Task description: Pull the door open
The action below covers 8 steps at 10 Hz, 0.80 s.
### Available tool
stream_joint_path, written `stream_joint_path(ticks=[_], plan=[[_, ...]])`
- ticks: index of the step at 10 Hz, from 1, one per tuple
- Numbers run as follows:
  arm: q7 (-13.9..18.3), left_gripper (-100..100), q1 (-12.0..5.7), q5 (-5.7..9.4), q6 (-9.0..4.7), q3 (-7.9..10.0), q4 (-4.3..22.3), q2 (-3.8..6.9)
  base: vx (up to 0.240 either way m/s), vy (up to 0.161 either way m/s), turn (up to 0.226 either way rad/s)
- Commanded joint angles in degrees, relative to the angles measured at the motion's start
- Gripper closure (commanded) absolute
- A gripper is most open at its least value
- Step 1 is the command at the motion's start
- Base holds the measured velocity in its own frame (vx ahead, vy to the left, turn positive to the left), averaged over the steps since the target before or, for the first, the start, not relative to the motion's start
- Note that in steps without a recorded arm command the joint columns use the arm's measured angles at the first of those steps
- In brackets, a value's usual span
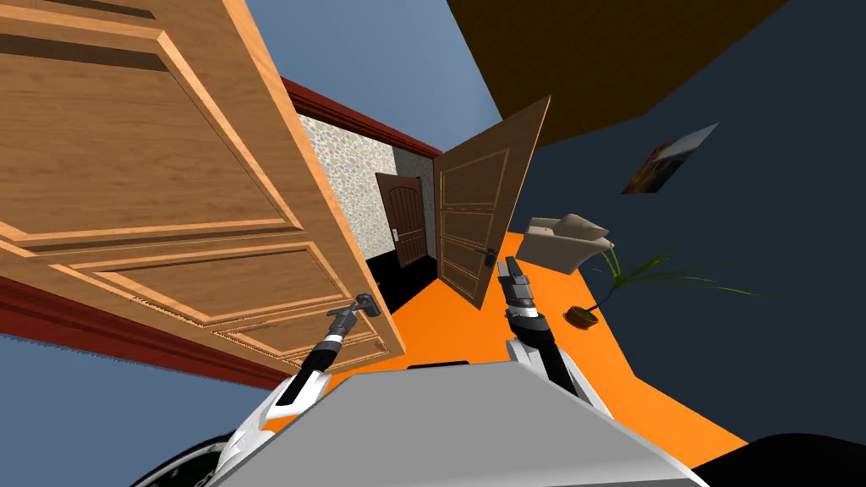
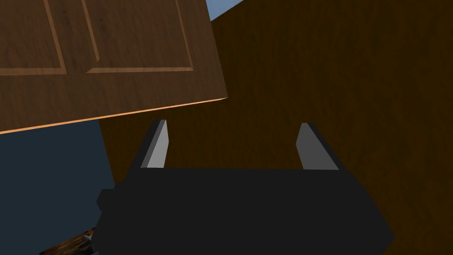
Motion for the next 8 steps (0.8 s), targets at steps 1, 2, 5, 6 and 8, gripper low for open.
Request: stream_joint_path(ticks=[1, 2, 5, 6, 8], plan=[[0.0, 100, 0.0, 0.0, 0.0, 0.0, 0.0, 0.0, -0.113, 0.014, -0.045], [0.9, 100, 1.4, 0.0, -1.64, -0.68, -0.1, 1.0, -0.134, 0.053, -0.166], [2.0, 100, 3.13, 0.07, -3.83, -1.26, -0.3, 2.48, -0.203, 0.056, -0.137], [2.5, 100, 3.87, 0.1, -4.77, -1.51, -0.4, 3.11, -0.198, 0.051, -0.128], [3.4, 100, 5.2, 0.16, -6.45, -1.97, -0.5, 4.24, -0.186, 0.052, -0.131]])
